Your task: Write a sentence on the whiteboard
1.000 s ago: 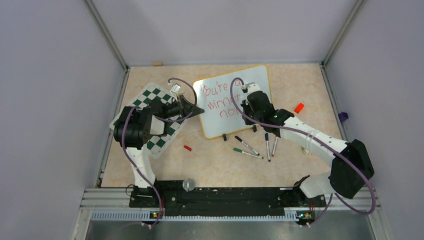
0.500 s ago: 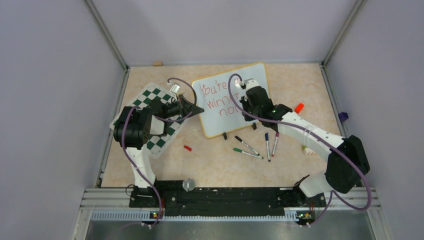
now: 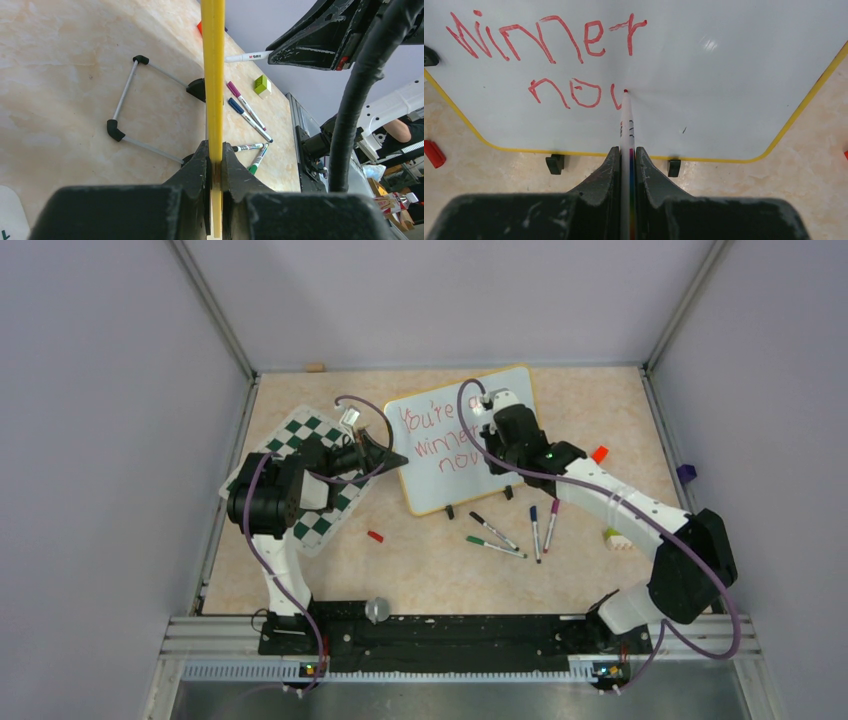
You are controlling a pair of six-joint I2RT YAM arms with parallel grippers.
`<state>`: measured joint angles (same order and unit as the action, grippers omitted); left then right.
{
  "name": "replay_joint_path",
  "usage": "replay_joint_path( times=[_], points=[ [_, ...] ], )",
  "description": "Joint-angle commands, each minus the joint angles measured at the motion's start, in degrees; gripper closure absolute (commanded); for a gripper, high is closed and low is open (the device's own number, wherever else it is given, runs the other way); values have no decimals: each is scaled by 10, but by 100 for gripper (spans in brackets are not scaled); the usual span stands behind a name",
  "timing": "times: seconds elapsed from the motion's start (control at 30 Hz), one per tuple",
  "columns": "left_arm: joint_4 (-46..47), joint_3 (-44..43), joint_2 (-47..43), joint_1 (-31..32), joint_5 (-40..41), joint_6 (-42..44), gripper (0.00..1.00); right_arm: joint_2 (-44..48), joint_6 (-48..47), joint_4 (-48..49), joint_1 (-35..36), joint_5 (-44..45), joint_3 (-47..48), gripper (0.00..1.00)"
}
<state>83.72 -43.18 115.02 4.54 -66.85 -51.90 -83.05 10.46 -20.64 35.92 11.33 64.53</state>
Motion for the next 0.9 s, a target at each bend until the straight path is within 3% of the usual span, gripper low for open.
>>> replay_joint_path(
  times=[0.0, 0.87],
  points=[
    [39, -13, -14, -3, -5, 26, 100, -10, -10, 33, -12, 15, 33, 100],
    [37, -15, -13, -3, -6, 27, 100, 27, 11, 29, -13, 17, -42, 100]
  ],
)
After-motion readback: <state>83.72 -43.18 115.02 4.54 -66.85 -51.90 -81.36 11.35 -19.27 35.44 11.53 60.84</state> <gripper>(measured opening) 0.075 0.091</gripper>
